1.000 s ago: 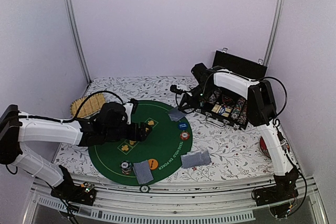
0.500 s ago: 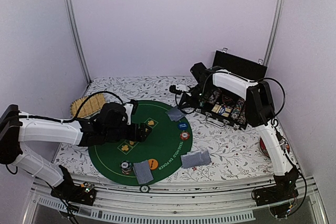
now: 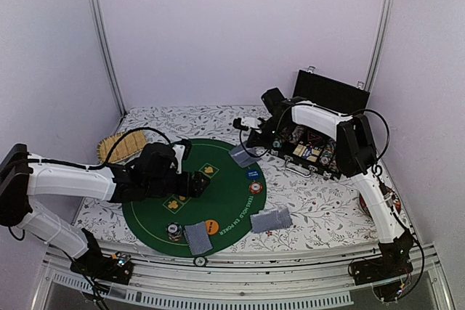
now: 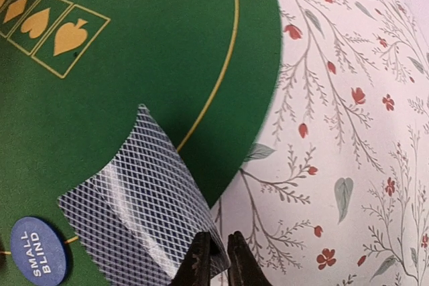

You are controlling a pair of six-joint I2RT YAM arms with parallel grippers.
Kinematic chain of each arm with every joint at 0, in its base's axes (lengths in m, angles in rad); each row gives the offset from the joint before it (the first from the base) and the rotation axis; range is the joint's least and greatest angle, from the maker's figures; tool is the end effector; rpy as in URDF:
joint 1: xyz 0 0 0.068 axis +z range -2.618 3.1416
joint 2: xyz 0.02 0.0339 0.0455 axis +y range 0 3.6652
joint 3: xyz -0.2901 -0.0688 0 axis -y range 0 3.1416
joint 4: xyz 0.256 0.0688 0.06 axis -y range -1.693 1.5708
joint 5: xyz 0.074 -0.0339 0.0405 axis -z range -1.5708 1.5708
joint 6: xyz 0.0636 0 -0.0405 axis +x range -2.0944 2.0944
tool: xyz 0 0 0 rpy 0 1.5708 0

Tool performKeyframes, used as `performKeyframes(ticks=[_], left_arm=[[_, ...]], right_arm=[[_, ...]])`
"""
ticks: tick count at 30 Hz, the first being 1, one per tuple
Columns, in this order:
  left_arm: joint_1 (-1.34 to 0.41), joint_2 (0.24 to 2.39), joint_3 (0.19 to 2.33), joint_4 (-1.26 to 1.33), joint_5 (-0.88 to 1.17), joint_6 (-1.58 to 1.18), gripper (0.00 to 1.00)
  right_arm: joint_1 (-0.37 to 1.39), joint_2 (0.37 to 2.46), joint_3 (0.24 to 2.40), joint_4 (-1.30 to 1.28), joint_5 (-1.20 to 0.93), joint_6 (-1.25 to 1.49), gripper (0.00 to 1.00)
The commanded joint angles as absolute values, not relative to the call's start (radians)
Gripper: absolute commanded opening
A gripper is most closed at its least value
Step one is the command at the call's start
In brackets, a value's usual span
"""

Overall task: Distribute texas hold em gaming equipment
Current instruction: Place the poker card in the small blind area, then hold the face-down deck piles at the center of the board.

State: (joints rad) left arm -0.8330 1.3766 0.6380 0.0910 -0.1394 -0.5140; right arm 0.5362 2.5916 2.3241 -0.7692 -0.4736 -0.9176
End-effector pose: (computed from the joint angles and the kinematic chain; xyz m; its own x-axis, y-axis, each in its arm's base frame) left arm 0.2103 -0.2182 0.1875 -0.6770 0.0209 -0.7357 0.3737 0.8709 -0.3191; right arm 0.4980 0.3297 0.1429 0.0699 -0.7806 -0.6211 -0.9852 0.0436 -0.1657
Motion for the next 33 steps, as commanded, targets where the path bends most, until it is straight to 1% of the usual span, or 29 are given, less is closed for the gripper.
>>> performKeyframes(ticks=[1, 3, 4, 5, 8, 11, 14, 16, 19, 22, 24, 26, 27, 28, 29, 30, 31, 33], left_arm=[[-0.828, 1.383, 0.621, 0.087, -0.133, -0.521, 0.88], [-0.828, 1.384, 0.622, 0.087, -0.135, -0.522, 0.89], [-0.827, 1.384, 0.622, 0.090, -0.134, -0.523, 0.89], [-0.828, 1.384, 0.623, 0.090, -0.135, -0.523, 0.89], [-0.827, 1.383, 0.623, 0.091, -0.129, -0.523, 0.89], [-0.829, 1.382, 0.620, 0.089, -0.120, -0.523, 0.89], [-0.830, 1.381, 0.619, 0.090, -0.124, -0.525, 0.88], [-0.829, 1.383, 0.618, 0.094, -0.123, -0.526, 0.89], [-0.831, 1.395, 0.620, 0.107, -0.108, -0.540, 0.88], [-0.853, 1.432, 0.652, 0.110, -0.096, -0.553, 0.85], [-0.888, 1.468, 0.688, 0.107, -0.080, -0.564, 0.84], [-0.927, 1.513, 0.729, 0.115, -0.045, -0.567, 0.83], [-0.944, 1.538, 0.748, 0.121, -0.017, -0.569, 0.82], [-0.953, 1.560, 0.760, 0.136, 0.019, -0.580, 0.82], [-0.959, 1.585, 0.766, 0.164, 0.067, -0.597, 0.82], [-0.963, 1.609, 0.770, 0.191, 0.108, -0.614, 0.82], [-0.966, 1.630, 0.773, 0.213, 0.148, -0.629, 0.82], [-0.974, 1.680, 0.781, 0.247, 0.207, -0.649, 0.83]], right_arm=[[0.535, 2.589, 2.316, -0.662, -0.376, -0.872, 0.17], [0.535, 2.571, 2.301, -0.625, -0.343, -0.849, 0.18], [0.535, 2.559, 2.294, -0.612, -0.332, -0.840, 0.24], [0.536, 2.546, 2.284, -0.595, -0.320, -0.831, 0.28], [0.540, 2.489, 2.249, -0.594, -0.313, -0.821, 0.32], [0.546, 2.423, 2.181, -0.578, -0.307, -0.842, 0.33], [0.549, 2.373, 2.121, -0.558, -0.322, -0.832, 0.35], [0.551, 2.360, 2.119, -0.564, -0.330, -0.790, 0.36], [0.552, 2.260, 2.091, -0.546, -0.356, -0.692, 0.36], [0.552, 2.115, 1.933, -0.473, -0.352, -0.521, 0.41], [0.555, 1.985, 1.776, -0.436, -0.363, -0.429, 0.45], [0.560, 1.834, 1.569, -0.402, -0.451, -0.413, 0.53], [0.562, 1.756, 1.469, -0.392, -0.515, -0.448, 0.63], [0.573, 1.683, 1.368, -0.385, -0.572, -0.507, 0.79], [0.605, 1.593, 1.273, -0.357, -0.570, -0.570, 0.98], [0.655, 1.541, 1.178, -0.320, -0.517, -0.702, 0.99], [0.708, 1.497, 1.107, -0.289, -0.448, -0.771, 0.99], [0.747, 1.447, 1.018, -0.309, -0.415, -0.883, 0.99]])
